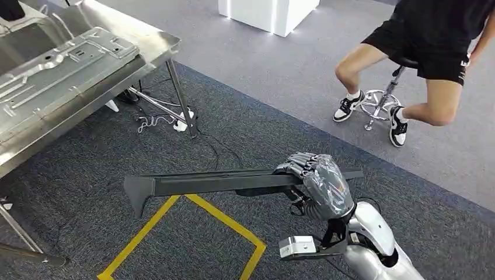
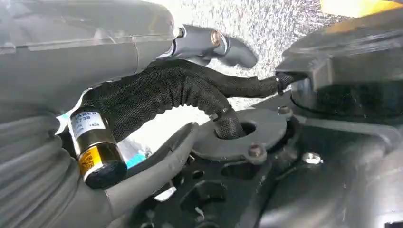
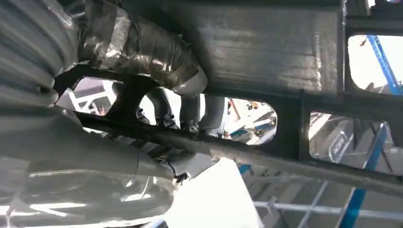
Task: Take the parts from the cabinet and place them on the table.
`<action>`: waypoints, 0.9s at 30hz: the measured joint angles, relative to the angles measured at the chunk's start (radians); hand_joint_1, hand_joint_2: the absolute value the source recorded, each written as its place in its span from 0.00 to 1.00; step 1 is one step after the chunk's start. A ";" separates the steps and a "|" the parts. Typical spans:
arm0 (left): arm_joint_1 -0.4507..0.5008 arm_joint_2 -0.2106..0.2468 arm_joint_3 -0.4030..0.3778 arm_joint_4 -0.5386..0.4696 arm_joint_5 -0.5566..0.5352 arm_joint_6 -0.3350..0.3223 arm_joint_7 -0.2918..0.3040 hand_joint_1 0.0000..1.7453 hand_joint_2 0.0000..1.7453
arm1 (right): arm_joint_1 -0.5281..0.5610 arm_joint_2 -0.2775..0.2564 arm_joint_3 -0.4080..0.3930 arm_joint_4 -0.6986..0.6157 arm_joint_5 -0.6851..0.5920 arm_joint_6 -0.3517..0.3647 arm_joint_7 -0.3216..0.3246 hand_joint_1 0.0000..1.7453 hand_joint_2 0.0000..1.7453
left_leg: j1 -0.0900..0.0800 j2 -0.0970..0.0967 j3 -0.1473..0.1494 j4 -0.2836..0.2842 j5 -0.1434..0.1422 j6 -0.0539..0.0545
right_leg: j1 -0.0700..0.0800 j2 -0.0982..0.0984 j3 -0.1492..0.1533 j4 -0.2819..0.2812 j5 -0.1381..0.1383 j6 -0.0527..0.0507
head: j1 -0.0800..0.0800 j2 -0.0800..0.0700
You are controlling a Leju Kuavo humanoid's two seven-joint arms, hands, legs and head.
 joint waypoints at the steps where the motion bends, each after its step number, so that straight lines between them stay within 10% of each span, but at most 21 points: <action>1: 0.001 0.002 -0.001 0.000 0.000 0.000 0.000 0.00 1.00 | -0.003 0.000 0.000 0.000 0.000 0.000 0.000 1.00 1.00 | -0.001 -0.013 -0.005 -0.002 0.001 -0.007 | -0.008 -0.016 0.005 -0.008 0.005 -0.009 | 0.002 0.000; 4: -0.001 0.007 -0.003 -0.002 0.000 -0.001 0.000 0.00 1.00 | -0.007 0.003 0.001 0.000 0.000 0.000 0.000 1.00 1.00 | -0.007 0.115 -0.056 0.116 -0.074 -0.017 | -0.005 -0.060 0.015 -0.022 0.008 -0.026 | -0.004 0.000; 7: -0.002 0.007 -0.003 -0.002 0.002 -0.001 0.000 0.00 1.00 | -0.007 0.003 0.002 0.003 0.000 0.002 0.000 1.00 1.00 | -0.003 0.142 -0.152 0.303 -0.144 -0.024 | 0.004 -0.109 0.015 -0.022 0.004 -0.032 | -0.004 0.000; 10: -0.001 0.007 -0.004 -0.002 0.003 -0.002 -0.005 0.00 1.00 | -0.010 0.006 0.002 0.004 0.000 0.005 0.000 1.00 1.00 | -0.004 0.156 -0.069 0.140 -0.041 -0.018 | 0.006 -0.153 0.022 -0.022 -0.003 -0.030 | -0.003 0.000; 12: -0.002 0.007 -0.004 -0.002 0.004 0.000 -0.007 0.00 1.00 | -0.015 0.008 0.002 0.004 0.000 0.005 0.000 1.00 1.00 | -0.013 0.235 0.005 -0.003 -0.009 -0.002 | 0.010 -0.173 0.031 -0.022 -0.009 -0.022 | -0.003 0.000; 16: 0.000 0.007 -0.005 -0.002 0.006 0.008 -0.011 0.00 1.00 | -0.021 0.012 0.003 0.006 0.000 0.005 0.003 1.00 1.00 | -0.021 0.186 0.000 -0.008 -0.001 0.014 | 0.015 -0.211 0.044 -0.028 -0.015 0.000 | -0.003 0.000; 17: 0.000 0.006 -0.005 -0.002 0.006 0.010 -0.012 0.00 1.00 | -0.024 0.011 0.003 0.006 0.001 0.005 0.003 1.00 1.00 | -0.005 0.175 0.015 -0.023 0.008 0.023 | 0.013 -0.200 0.042 -0.024 -0.023 0.009 | -0.003 0.000; 19: -0.004 0.006 -0.004 -0.002 0.006 0.012 -0.015 0.00 1.00 | -0.026 0.011 0.003 0.007 0.002 0.005 0.004 1.00 1.00 | -0.007 0.156 0.017 -0.027 0.013 0.031 | 0.007 -0.103 0.010 0.061 -0.080 0.010 | 0.000 0.000; 22: -0.007 0.005 -0.005 -0.002 0.014 0.010 -0.018 0.00 1.00 | -0.023 0.011 0.004 0.013 0.010 0.007 0.011 1.00 1.00 | -0.009 0.116 0.017 -0.024 0.012 0.032 | 0.008 -0.075 -0.098 0.271 -0.156 0.012 | -0.001 0.000; 25: -0.007 0.005 -0.005 -0.002 0.016 0.003 -0.019 0.00 1.00 | -0.034 0.008 0.004 0.021 0.020 0.019 0.029 1.00 1.00 | -0.007 0.070 0.018 -0.015 0.009 0.029 | 0.006 -0.068 -0.062 0.155 -0.048 0.009 | -0.001 0.000; 27: -0.009 0.005 -0.005 -0.002 0.016 0.003 -0.022 0.00 1.00 | -0.056 0.000 0.004 0.029 0.021 0.035 0.043 1.00 1.00 | -0.005 0.045 0.015 -0.007 0.003 0.021 | -0.002 -0.002 -0.002 0.007 0.011 0.004 | 0.000 0.000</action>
